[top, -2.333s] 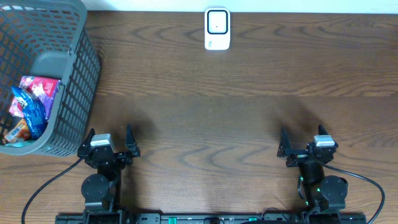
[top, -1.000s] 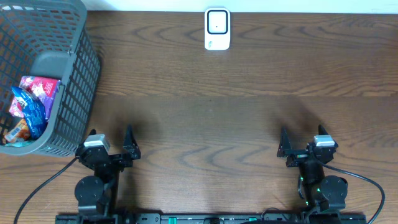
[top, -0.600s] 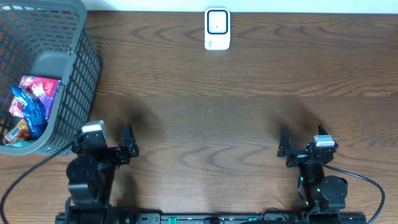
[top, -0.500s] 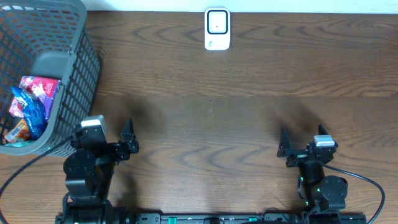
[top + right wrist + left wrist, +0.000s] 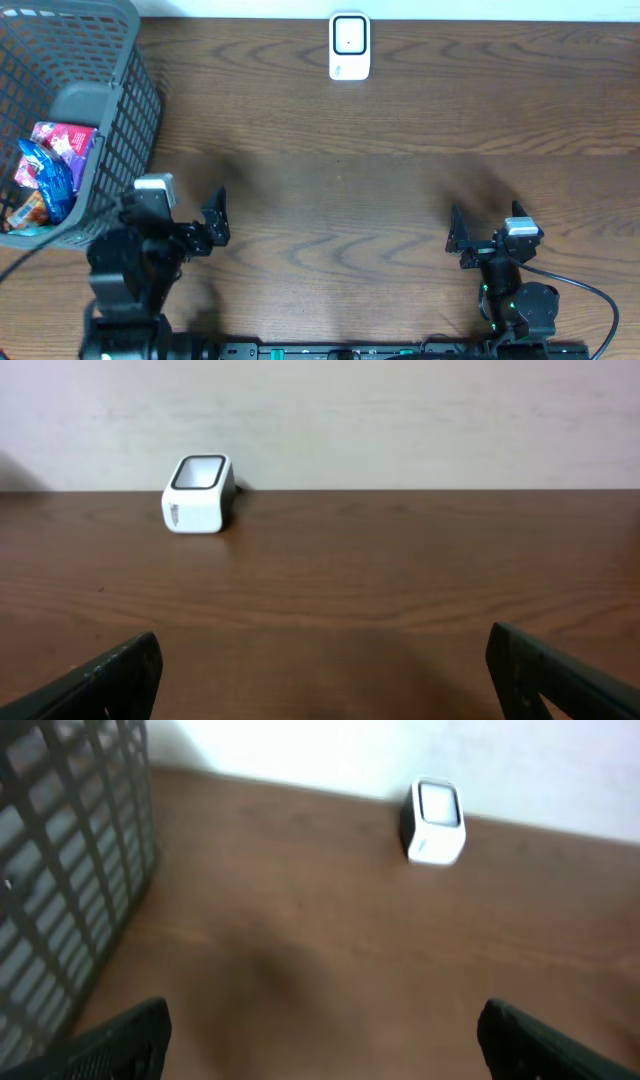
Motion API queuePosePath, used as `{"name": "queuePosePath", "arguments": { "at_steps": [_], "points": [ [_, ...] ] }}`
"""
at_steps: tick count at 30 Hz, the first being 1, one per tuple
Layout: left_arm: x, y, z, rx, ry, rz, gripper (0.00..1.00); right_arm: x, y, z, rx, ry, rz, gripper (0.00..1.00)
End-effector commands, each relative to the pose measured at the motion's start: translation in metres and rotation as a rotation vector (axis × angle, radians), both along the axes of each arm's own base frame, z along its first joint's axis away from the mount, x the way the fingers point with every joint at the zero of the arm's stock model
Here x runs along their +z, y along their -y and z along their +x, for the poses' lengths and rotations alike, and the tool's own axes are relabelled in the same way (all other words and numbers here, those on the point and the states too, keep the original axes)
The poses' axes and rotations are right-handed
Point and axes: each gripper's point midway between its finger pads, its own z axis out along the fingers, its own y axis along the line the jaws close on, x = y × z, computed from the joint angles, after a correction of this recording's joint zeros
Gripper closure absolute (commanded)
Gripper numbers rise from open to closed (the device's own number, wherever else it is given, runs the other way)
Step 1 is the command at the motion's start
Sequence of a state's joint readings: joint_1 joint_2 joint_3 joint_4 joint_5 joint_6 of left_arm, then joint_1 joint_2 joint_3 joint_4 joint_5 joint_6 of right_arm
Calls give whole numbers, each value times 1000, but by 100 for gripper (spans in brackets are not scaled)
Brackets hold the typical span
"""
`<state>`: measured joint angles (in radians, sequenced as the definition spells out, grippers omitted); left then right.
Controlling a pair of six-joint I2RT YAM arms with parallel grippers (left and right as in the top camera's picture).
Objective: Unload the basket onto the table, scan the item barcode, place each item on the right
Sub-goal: 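Move the left gripper over the grey basket and lower inside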
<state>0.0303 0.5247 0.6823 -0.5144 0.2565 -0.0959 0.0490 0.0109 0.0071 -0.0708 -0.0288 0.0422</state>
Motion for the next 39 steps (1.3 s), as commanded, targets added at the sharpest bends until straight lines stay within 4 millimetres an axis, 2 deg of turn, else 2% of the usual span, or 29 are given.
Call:
{"name": "queuePosePath", "arguments": {
  "at_steps": [1, 4, 8, 13, 20, 24, 29, 36, 39],
  "points": [
    [19, 2, 5, -39, -65, 37, 2, -1, 2, 0, -11, -2, 13, 1],
    [24, 4, 6, -76, -146, 67, 2, -1, 2, 0, -11, -2, 13, 1],
    [33, 16, 8, -136, -161, 28, 2, -1, 2, 0, -11, -2, 13, 1],
    [34, 15, 9, -129, -167, 20, 2, -1, 2, 0, -11, -2, 13, 1],
    [29, 13, 10, -108, -319, -6, 2, -1, 2, 0, -11, -2, 13, 1],
    [28, 2, 17, -51, -391, 30, 2, -1, 2, 0, -11, -2, 13, 1],
    [27, 1, 21, -44, -402, 26, 2, -1, 2, 0, -11, -2, 13, 1],
    [44, 0, 44, -17, -361, -8, 2, -1, 2, 0, -11, -2, 13, 1],
    [44, 0, 55, -17, -377, -9, 2, -1, 2, 0, -11, -2, 13, 1]
  ]
}}
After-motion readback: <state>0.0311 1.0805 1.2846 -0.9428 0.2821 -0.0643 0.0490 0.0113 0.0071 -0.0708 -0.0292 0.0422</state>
